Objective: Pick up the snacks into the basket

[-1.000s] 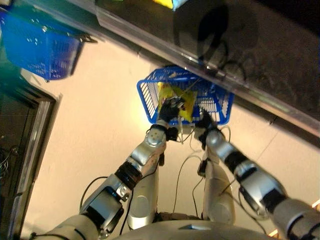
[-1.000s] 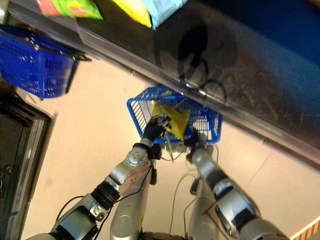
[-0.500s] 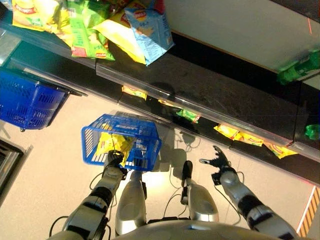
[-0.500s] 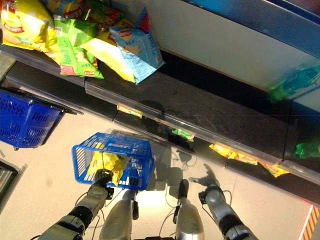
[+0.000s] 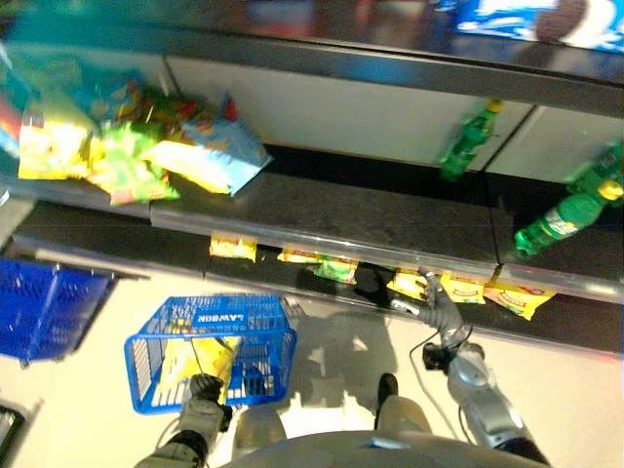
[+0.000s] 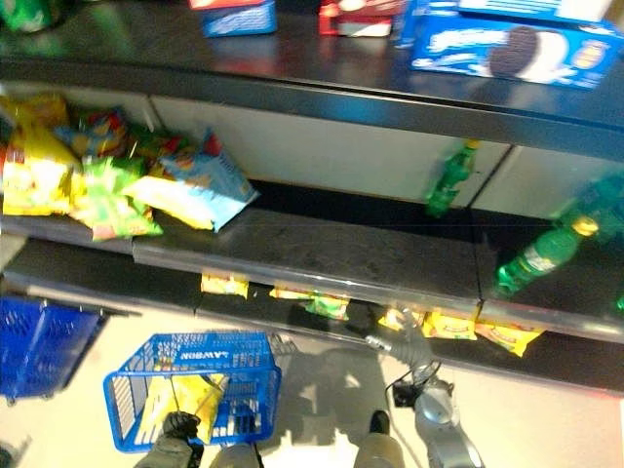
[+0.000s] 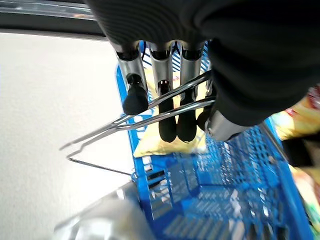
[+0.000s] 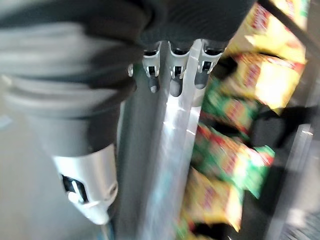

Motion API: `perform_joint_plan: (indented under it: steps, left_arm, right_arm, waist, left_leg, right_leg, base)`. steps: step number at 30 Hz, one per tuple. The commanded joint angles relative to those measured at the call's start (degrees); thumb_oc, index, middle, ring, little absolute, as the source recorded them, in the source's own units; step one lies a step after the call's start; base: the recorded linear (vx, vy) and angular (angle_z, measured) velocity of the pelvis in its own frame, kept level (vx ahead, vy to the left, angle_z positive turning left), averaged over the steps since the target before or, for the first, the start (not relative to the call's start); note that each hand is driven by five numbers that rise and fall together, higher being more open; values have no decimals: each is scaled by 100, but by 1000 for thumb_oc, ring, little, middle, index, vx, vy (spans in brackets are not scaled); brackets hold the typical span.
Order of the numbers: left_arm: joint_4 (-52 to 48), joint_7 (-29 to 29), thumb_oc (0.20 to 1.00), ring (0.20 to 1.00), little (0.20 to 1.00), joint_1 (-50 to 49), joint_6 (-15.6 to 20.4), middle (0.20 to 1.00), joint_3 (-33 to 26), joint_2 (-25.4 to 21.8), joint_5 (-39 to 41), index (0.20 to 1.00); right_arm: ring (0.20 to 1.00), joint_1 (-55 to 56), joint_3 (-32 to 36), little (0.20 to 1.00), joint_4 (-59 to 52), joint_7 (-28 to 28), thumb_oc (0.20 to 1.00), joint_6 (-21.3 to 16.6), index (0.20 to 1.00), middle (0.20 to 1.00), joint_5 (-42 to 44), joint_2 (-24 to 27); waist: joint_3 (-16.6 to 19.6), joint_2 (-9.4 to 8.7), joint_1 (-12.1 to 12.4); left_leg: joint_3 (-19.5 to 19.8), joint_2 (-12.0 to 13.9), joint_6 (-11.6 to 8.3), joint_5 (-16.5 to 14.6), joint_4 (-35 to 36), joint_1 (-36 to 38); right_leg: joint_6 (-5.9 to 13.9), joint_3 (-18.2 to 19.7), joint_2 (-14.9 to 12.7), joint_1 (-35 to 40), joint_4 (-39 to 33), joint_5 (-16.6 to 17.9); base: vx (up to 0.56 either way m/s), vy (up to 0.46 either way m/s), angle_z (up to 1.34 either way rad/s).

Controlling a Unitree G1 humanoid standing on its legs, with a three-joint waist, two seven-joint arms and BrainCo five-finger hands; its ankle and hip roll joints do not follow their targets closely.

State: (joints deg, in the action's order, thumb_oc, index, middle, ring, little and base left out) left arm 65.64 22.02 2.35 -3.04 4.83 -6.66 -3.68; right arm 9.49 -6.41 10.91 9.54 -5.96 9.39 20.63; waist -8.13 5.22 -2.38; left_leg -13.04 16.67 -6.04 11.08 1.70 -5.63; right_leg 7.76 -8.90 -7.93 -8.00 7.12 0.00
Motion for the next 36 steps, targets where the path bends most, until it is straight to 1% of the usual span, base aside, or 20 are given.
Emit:
perform_joint_plan:
  steps: [1,2,4,5,6,7,8,11,13,15,16,20,21,22,24,25,28,30,33,36]
  left_arm:
    - [-272,265,200,200,200,472,145,200,139,-271,29,200]
    - [-304,279,200,200,200,558,159,200,234,-165,36,200]
    - [-464,286,200,200,200,629,128,200,475,-45,-238,200]
    - [-464,286,200,200,200,629,127,200,475,-45,-238,200]
    - [-626,389,200,200,200,457,186,200,471,-24,-233,200]
    - [-626,389,200,200,200,457,186,200,470,-24,-233,200]
    - [-609,385,200,200,200,312,170,200,367,-2,-111,200]
    - [-422,331,200,200,200,212,116,200,274,19,-97,200]
    - [-143,289,200,200,200,161,36,200,176,50,-58,200]
    - [-96,264,200,200,200,155,-2,200,135,41,-44,200]
    - [38,237,200,200,200,138,-66,200,73,46,6,200]
    - [129,212,200,200,200,176,-108,200,77,8,-8,200]
    - [177,171,200,200,200,246,-131,200,62,-126,-40,200]
    - [179,169,200,200,200,252,-131,200,58,-129,-40,200]
    - [175,185,200,200,200,280,-129,200,56,-150,-33,200]
    - [170,217,200,200,200,327,-104,200,81,-141,-32,200]
    - [126,218,200,200,200,358,-82,200,126,-114,-52,200]
    - [116,199,200,200,200,372,-73,200,140,-159,-90,200]
    - [145,187,200,200,200,284,-74,200,118,-213,-161,200]
    - [197,143,200,200,200,236,-60,200,159,-181,-209,200]
  right_arm:
    - [1000,-168,532,1000,-935,369,1000,-385,1000,1000,90,-95]
    - [1000,-130,665,1000,-949,437,1000,-386,1000,1000,91,-44]
    - [1000,-162,868,1000,-801,715,1000,-354,1000,1000,-159,29]
    - [1000,-162,868,1000,-801,716,1000,-354,1000,1000,-159,29]
    - [1000,-296,893,1000,-624,954,1000,-374,1000,1000,-297,67]
    - [1000,-296,892,1000,-624,954,1000,-374,1000,1000,-297,67]
    - [1000,-274,963,1000,-609,1004,1000,-337,1000,1000,-347,78]
    - [1000,-286,1136,1000,-403,1150,1000,-305,1000,1000,-327,36]
    - [1000,-230,1279,1000,-271,1253,1000,-279,1000,1000,-241,-46]
    - [1000,-179,1403,1000,-254,1339,1000,-274,1000,1000,-225,-94]
    - [1000,-152,1528,1000,-235,1471,1000,-236,1000,1000,-124,-249]
    - [1000,-137,1581,1000,-114,1460,1000,-243,1000,1000,79,-402]
    - [1000,-174,1570,1000,-13,1393,1000,-328,1000,1000,240,-562]
    - [1000,-181,1569,1000,-10,1394,1000,-330,1000,1000,240,-564]
    - [1000,-185,1570,1000,-6,1370,1000,-369,1000,1000,368,-650]
    - [1000,-213,1569,1000,-35,1399,1000,-385,1000,1000,361,-717]
    - [1000,-344,1629,1000,18,1479,1000,-344,1000,1000,243,-705]
    - [1000,-461,1623,1000,-2,1609,1000,-259,1000,1000,47,-657]
    - [1000,-554,1639,1000,52,1675,1000,-171,1000,1000,-96,-599]
    - [1000,-651,1737,1000,95,1700,1000,-143,1000,1000,-151,-435]
  waist:
    - [-529,-488,66]
    - [-599,-434,27]
    - [-632,-468,-16]
    - [-628,-467,-17]
    - [-559,-506,24]
    - [-554,-505,23]
    - [-438,-540,65]
    - [-251,-445,144]
    - [-153,-382,111]
    - [-131,-358,83]
    - [-76,-329,10]
    - [-60,-441,-37]
    - [-229,-536,-130]
    - [-238,-549,-133]
    - [-250,-586,-179]
    - [-196,-573,-73]
    - [-162,-633,-5]
    - [-187,-721,-31]
    - [-69,-889,-13]
    - [9,-866,-9]
  left_leg:
    - [97,-169,-151,242,268,-65]
    - [120,-232,-129,293,257,-183]
    - [295,-579,3,-59,56,-164]
    - [296,-578,3,-60,52,-170]
    - [864,-1177,197,-691,-397,-134]
    - [865,-1177,197,-692,-400,-141]
    - [981,-1648,369,-928,-425,-137]
    - [1122,-2295,648,-989,-227,-110]
    - [976,-2407,661,-840,41,-66]
    - [790,-2405,659,-802,128,-22]
    - [631,-2252,707,-734,330,97]
    - [642,-2203,702,-708,330,146]
    - [591,-1944,760,-797,330,380]
    - [590,-1957,765,-797,330,381]
    - [663,-1915,714,-818,330,448]
    - [658,-1804,643,-850,330,415]
    - [744,-1745,532,-1016,330,449]
    - [866,-1736,478,-1158,330,609]
    - [825,-1772,447,-1266,330,763]
    - [878,-1702,387,-1284,330,788]
  right_leg:
    - [166,17,-224,426,-425,-88]
    - [116,-76,-166,504,-506,-108]
    - [18,-132,-76,507,-617,-61]
    - [18,-133,-75,504,-619,-59]
    - [-43,15,33,487,-782,45]
    - [-43,14,33,482,-783,47]
    - [-67,143,191,600,-953,122]
    - [-116,263,431,646,-989,166]
    - [-128,242,595,727,-1017,172]
    - [-125,211,657,744,-997,170]
    - [-148,147,754,678,-681,-60]
    - [-153,18,748,520,-178,-163]
    - [257,-129,832,-4,1333,-223]
    - [264,-126,814,-31,1392,-250]
    - [224,-9,728,-58,1361,-343]
    - [99,-149,307,18,872,-365]
    - [270,-52,-395,23,-275,347]
    - [439,372,-586,-64,-932,793]
    - [506,231,-586,32,-960,900]
    - [495,111,-534,118,-946,876]
  base:
    - [-151,-358,4]
    - [-156,-376,9]
    - [-149,-306,31]
    - [-114,-308,15]
    - [-46,-187,-24]
    - [21,-339,-70]
    - [102,-220,-75]
    - [135,-158,-84]
    - [139,-83,-22]
    - [103,-50,32]
    - [99,-8,31]
    - [33,-35,31]
    - [-19,-56,10]
    - [42,-92,18]
    - [74,-74,21]
    - [36,-144,4]
    - [89,-219,12]
    - [132,-209,-14]
    - [128,-189,38]
    - [87,-149,5]
